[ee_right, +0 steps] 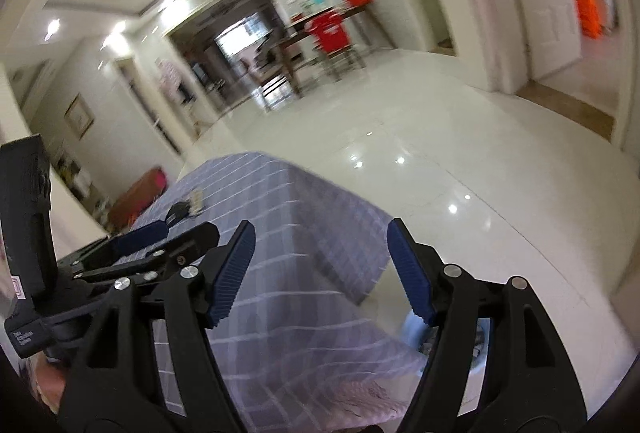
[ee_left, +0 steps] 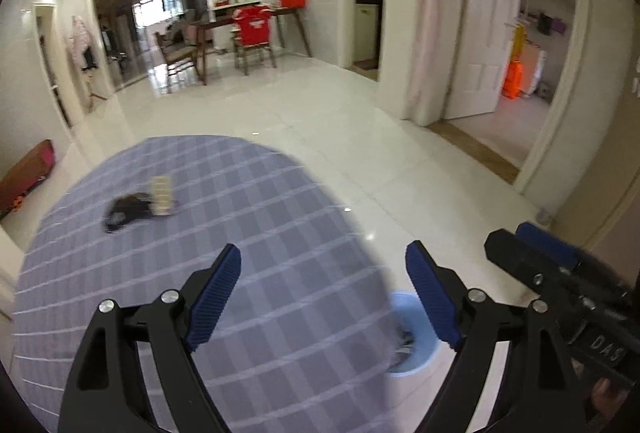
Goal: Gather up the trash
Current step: 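Grasp the black pouch with the left tool while the right grasps the beige tag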
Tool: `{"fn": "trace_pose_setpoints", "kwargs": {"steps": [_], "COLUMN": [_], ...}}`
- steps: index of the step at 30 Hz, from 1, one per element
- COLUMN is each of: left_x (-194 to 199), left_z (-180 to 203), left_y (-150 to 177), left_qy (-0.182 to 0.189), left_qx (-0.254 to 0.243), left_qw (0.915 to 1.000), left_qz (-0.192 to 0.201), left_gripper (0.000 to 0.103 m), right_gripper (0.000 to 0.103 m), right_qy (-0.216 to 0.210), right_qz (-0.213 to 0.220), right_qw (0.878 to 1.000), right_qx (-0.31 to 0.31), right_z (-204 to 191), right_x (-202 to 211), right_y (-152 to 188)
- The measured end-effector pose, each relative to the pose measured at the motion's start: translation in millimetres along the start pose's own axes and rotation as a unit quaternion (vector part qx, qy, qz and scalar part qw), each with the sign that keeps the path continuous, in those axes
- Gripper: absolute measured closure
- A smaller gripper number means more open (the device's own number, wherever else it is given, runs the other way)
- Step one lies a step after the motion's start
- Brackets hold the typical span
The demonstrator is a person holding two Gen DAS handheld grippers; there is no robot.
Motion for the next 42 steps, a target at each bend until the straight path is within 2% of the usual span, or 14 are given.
{"fn": "trace_pose_setpoints", "kwargs": {"steps": [6,9,13,21,23,24,26,27,28,29,30,33,39,42], "left_x": [-13,-27,-49,-100,-107,-111,-119,-117,-116,-114,-110,-104,-100,-97], "left_z": [-115,-158,-189,-205,-207,-210,-212,-216,-220,-224,-231,-249,-251,-247], "left_y": [-11,-14,-21,-38,-40,-41,-40,-42,-43,-45,-48,-51,-37,-35], "left_qy": [-0.064,-0.072,-0.100,-0.067,-0.051,-0.045,-0.030,-0.029,-0.038,-0.045,-0.046,-0.067,-0.069,-0.071], "left_qx": [0.020,0.010,-0.034,-0.133,-0.130,-0.125,-0.110,-0.100,-0.097,-0.095,-0.077,-0.030,-0.017,-0.025], "left_qw": [0.9976,0.9972,0.9943,0.9887,0.9900,0.9909,0.9925,0.9938,0.9938,0.9937,0.9951,0.9964,0.9963,0.9960], "left_qz": [-0.016,-0.019,-0.017,-0.016,-0.019,-0.024,-0.043,-0.039,-0.039,-0.040,-0.041,-0.042,-0.049,-0.048], "left_gripper": [0.020,0.020,0.020,0.020,0.021,0.034,0.049,0.068,0.075,0.091,0.100,0.103,0.103,0.101], "right_gripper": [0.035,0.035,0.035,0.035,0.035,0.035,0.035,0.035,0.035,0.035,0.035,0.035,0.040,0.077], "right_qy": [-0.023,-0.029,-0.029,-0.029,-0.028,-0.028,-0.029,-0.030,-0.032,-0.034,-0.036,-0.041,-0.019,-0.006], "right_qz": [-0.045,-0.079,-0.114,-0.144,-0.148,-0.151,-0.153,-0.154,-0.155,-0.155,-0.155,-0.158,-0.167,-0.165], "right_qw": [0.995,0.990,0.984,0.978,0.976,0.976,0.975,0.975,0.975,0.975,0.975,0.974,0.965,0.962], "right_qx": [0.082,0.109,0.135,0.150,0.155,0.157,0.159,0.159,0.158,0.157,0.158,0.160,0.201,0.216], "right_z": [-84,-116,-150,-177,-181,-183,-185,-186,-188,-188,-191,-195,-208,-205], "right_x": [-76,-122,-173,-239,-249,-253,-259,-262,-265,-266,-269,-273,-284,-286], "right_y": [-17,-21,-20,-24,-25,-25,-25,-26,-26,-27,-27,-26,-18,-21]}}
Point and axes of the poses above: each gripper's, at about its wrist camera, not at the fingertips, and x roughly against the way its jaws point, z to its right, y to its underside, the point moved 6 cm from there along -x, roughly the way its jaws point, and after that the axes turned 7 degrees about x, right-handed, at the moved point
